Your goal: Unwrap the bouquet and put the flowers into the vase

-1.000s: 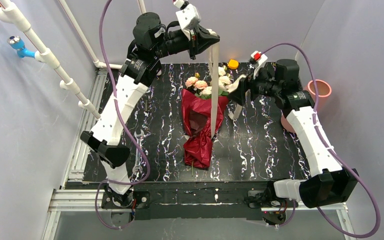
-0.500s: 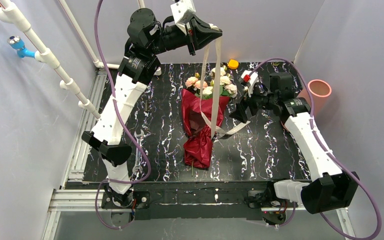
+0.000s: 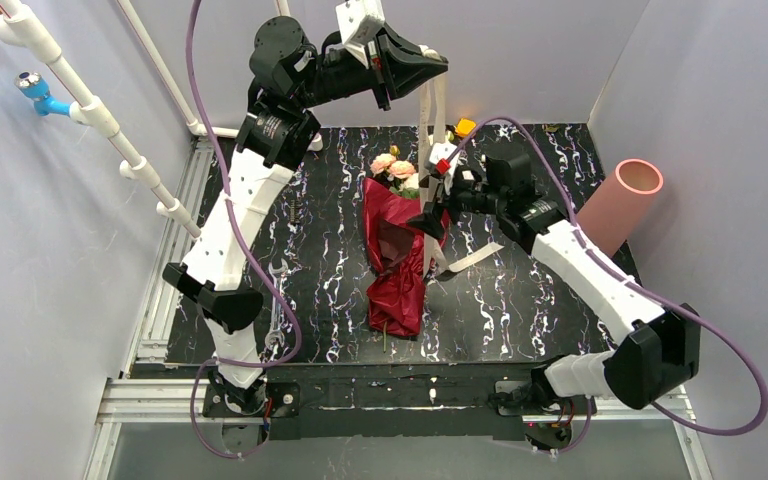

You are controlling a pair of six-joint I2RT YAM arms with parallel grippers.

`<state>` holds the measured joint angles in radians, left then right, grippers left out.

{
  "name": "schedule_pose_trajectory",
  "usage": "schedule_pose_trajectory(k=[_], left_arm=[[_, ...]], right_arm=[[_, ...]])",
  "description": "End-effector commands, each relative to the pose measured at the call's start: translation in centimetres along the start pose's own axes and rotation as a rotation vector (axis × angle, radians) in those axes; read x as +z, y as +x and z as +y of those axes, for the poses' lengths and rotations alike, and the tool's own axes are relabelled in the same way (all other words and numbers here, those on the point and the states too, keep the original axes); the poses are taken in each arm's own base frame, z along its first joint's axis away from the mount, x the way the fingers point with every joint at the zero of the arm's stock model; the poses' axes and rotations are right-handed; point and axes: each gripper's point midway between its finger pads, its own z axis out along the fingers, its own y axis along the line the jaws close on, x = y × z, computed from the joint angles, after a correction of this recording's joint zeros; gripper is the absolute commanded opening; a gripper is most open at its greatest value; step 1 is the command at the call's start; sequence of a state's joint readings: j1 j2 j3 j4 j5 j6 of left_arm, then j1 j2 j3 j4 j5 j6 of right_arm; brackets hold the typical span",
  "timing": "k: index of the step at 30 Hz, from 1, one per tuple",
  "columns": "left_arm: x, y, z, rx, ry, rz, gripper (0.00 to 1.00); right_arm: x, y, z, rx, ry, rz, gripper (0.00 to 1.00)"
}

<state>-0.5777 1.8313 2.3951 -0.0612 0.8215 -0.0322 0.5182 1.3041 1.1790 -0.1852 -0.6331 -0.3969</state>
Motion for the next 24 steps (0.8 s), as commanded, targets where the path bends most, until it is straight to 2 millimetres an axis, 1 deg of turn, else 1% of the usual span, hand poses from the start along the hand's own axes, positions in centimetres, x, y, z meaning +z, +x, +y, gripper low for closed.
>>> schedule_pose_trajectory(k=[1, 3, 5, 6, 10, 13, 15, 17, 19, 22, 24], left_arm=[[-1.6, -6.0, -2.1, 0.082, 0.02, -0.1, 0.0], [-1.7, -6.2, -2.2, 0.085, 0.015, -0.103, 0.0], [-1.8, -6.3, -2.1, 0.091, 0.006, -0.097, 0.0], [-1.9, -6.2, -2.0, 0.095, 0.001, -0.093, 0.0], [-2.1, -5.8, -1.8, 0.092, 0.002, -0.083, 0.0], [-2.2, -5.8, -2.2, 0.095, 0.019, -0.083, 0.0], [-2.3, -5.9, -2.6, 0.092, 0.041, -0.085, 0.0], [-2.4, -6.1, -3.2, 0.079, 0.06, -0.093, 0.0], [-2.5, -6.5, -3.7, 0.077, 0.083, -0.107, 0.0], [-2.5, -7.0, -4.2, 0.08, 0.108, -0.114, 0.0], [-2.7, -7.6, -4.3, 0.09, 0.105, -0.122, 0.0]], right_arm=[[1.2, -0.9, -1.0, -0.06, 0.034, -0.062, 0.96], [1.1, -0.7, -0.6, -0.054, 0.028, -0.061, 0.95], [0.5, -0.7, -0.1, -0.061, 0.024, -0.054, 0.94], [-0.3, -0.9, 0.6, -0.067, 0.013, -0.051, 0.94], [-3.1, 0.2, 3.9, -0.067, -0.034, -0.007, 0.96], [-4.7, 1.0, 4.7, -0.024, 0.009, 0.022, 0.97], [-5.2, 1.1, 4.1, 0.02, 0.075, 0.032, 0.98], [-5.0, 1.0, 3.5, 0.042, 0.097, 0.035, 0.98], [-4.2, 0.7, 2.5, 0.048, 0.114, 0.023, 0.98], [-2.8, 0.2, 0.0, 0.049, 0.172, -0.004, 0.98], [-1.9, 0.0, -1.1, 0.058, 0.178, -0.002, 0.98]])
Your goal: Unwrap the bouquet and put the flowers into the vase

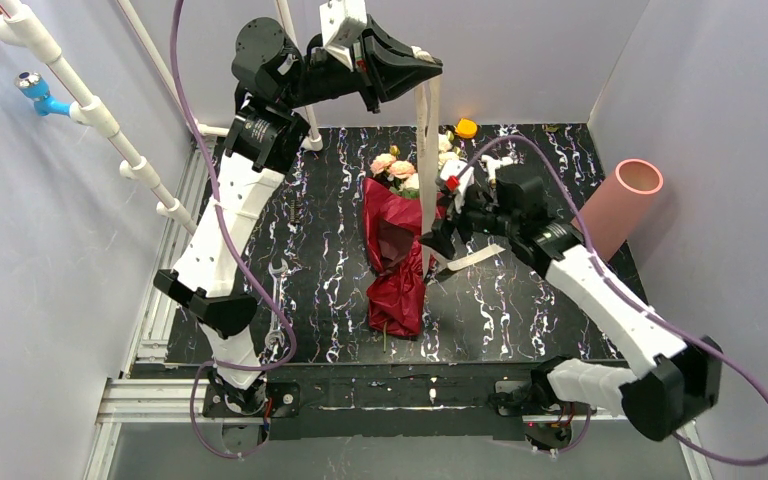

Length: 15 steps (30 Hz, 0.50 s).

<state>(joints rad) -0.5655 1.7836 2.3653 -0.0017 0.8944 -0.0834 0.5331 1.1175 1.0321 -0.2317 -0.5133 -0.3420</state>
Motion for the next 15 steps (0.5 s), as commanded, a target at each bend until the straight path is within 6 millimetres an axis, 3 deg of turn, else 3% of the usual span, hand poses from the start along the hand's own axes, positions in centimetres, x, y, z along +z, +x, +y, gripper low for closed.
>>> schedule_pose_trajectory(k=[1, 5, 9, 12, 15], left_arm=[[-1.3, -5.5, -2.5, 0.083, 0.041, -0.078, 0.0], [-1.4, -6.1, -2.3, 0.091, 0.014, -0.089, 0.0], [-2.1, -6.8, 0.2, 0.087, -0.123, -0.115, 0.0], [-2.7, -6.6, 2.1, 0.073, -0.208, -0.113, 0.0], [-3.8, -4.5, 4.6, 0.068, -0.348, -0.052, 0.0]], right_arm=[[2.0, -2.3, -3.4, 0.016, 0.082, -0.05, 0.98], [3.5, -1.7, -4.5, 0.038, 0.092, -0.063, 0.98], [4.7, -0.5, -4.3, 0.075, 0.061, -0.048, 0.88], [4.9, -1.3, -3.9, 0.094, 0.036, -0.084, 0.49], [4.6, -2.8, -3.4, 0.105, 0.005, -0.111, 0.14]])
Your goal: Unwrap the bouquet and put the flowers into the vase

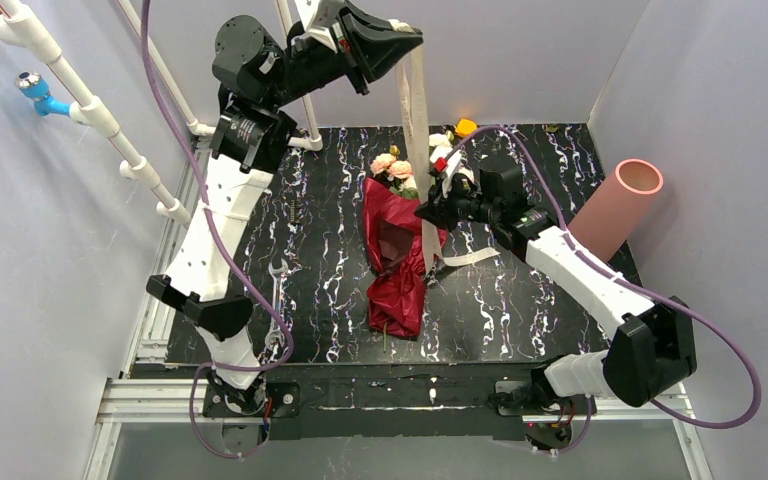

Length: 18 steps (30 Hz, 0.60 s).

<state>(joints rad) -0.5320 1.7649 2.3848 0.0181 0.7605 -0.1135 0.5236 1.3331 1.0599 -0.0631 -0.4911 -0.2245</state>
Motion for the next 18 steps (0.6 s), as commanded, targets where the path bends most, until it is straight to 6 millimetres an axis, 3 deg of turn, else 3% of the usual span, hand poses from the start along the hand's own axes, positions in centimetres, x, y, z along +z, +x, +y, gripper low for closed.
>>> schedule_pose_trajectory(k=[1, 4, 7, 9, 12, 14, 16, 18], left_arm=[[-2.5, -1.0, 3.5, 0.054, -0.253, 0.028, 0.0], [-5.3, 3.8, 7.7, 0.064, -0.469, 0.177, 0.0], [-9.9, 8.8, 11.2, -0.016, -0.653, 0.3, 0.0], [-13.3, 12.6, 12.4, -0.109, -0.724, 0.392, 0.0], [-17.3, 18.2, 11.4, -0.217, -0.698, 0.531, 0.03], [-18.7, 20.8, 9.3, -0.284, -0.623, 0.582, 0.15], [-20.1, 23.5, 7.4, -0.332, -0.574, 0.652, 0.4], [-21.3, 24.8, 6.4, -0.383, -0.572, 0.697, 0.64]], right_arm=[[-0.8, -5.8, 0.3, -0.022, -0.024, -0.145, 0.02], [-1.9, -8.5, -0.2, -0.003, 0.023, -0.195, 0.01], [-3.0, -10.8, -1.3, 0.04, 0.059, -0.215, 0.01], [-3.6, -12.1, -3.1, 0.075, 0.089, -0.237, 0.01], [-4.8, -14.9, -5.8, 0.115, 0.124, -0.291, 0.01], [-5.3, -16.2, -7.1, 0.132, 0.129, -0.315, 0.01], [-5.5, -17.0, -7.6, 0.131, 0.123, -0.322, 0.01], [-5.5, -17.3, -7.7, 0.131, 0.109, -0.318, 0.01]])
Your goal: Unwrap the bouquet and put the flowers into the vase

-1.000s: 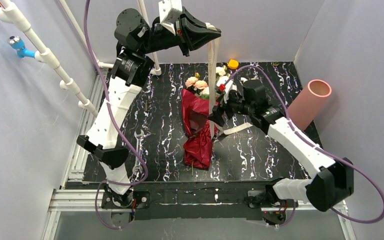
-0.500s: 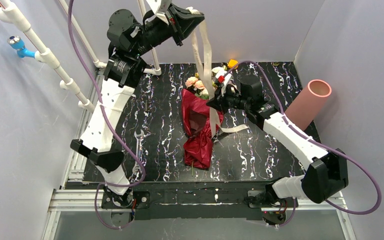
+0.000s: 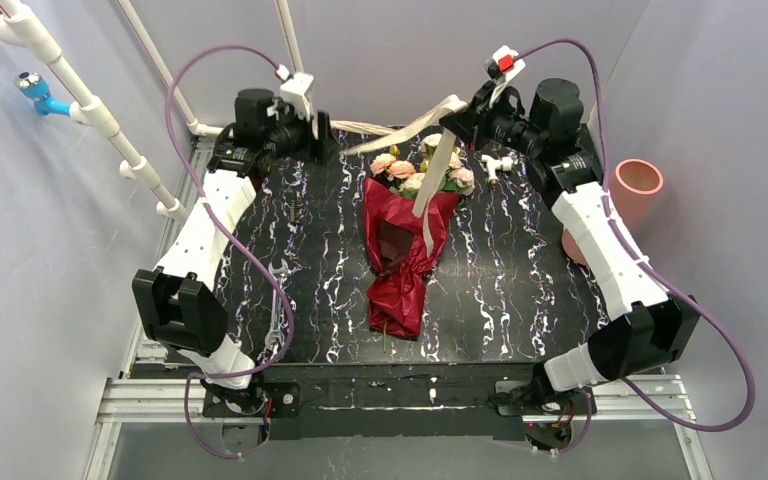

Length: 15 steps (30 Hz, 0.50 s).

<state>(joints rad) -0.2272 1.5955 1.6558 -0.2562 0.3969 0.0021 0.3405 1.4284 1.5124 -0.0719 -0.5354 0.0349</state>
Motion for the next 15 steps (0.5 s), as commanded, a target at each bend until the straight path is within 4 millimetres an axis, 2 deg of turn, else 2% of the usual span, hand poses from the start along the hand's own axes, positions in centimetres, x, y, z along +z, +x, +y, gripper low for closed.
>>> schedule_pose_trajectory(k=[1, 2, 3, 7, 15], left_arm=[[-3.7, 1.4, -3.6, -0.02, 0.151, 0.046, 0.75], [-4.1, 1.2, -4.5, -0.036, 0.212, 0.025, 0.92], [-4.6, 0.6, -5.5, -0.042, 0.276, -0.015, 0.97], [-6.2, -3.0, -9.8, 0.044, 0.492, -0.202, 0.98], [-4.4, -5.6, -15.6, 0.135, 0.69, -0.285, 0.98]], right_arm=[[0.6, -1.5, 0.6, 0.043, -0.066, -0.01, 0.01], [0.6, -1.5, 0.7, 0.047, -0.075, -0.005, 0.01], [0.7, -1.6, 0.8, 0.051, -0.084, -0.005, 0.01], [0.9, -1.9, 1.4, 0.086, -0.121, -0.01, 0.01], [0.8, -2.5, 2.8, 0.133, -0.193, -0.028, 0.01]])
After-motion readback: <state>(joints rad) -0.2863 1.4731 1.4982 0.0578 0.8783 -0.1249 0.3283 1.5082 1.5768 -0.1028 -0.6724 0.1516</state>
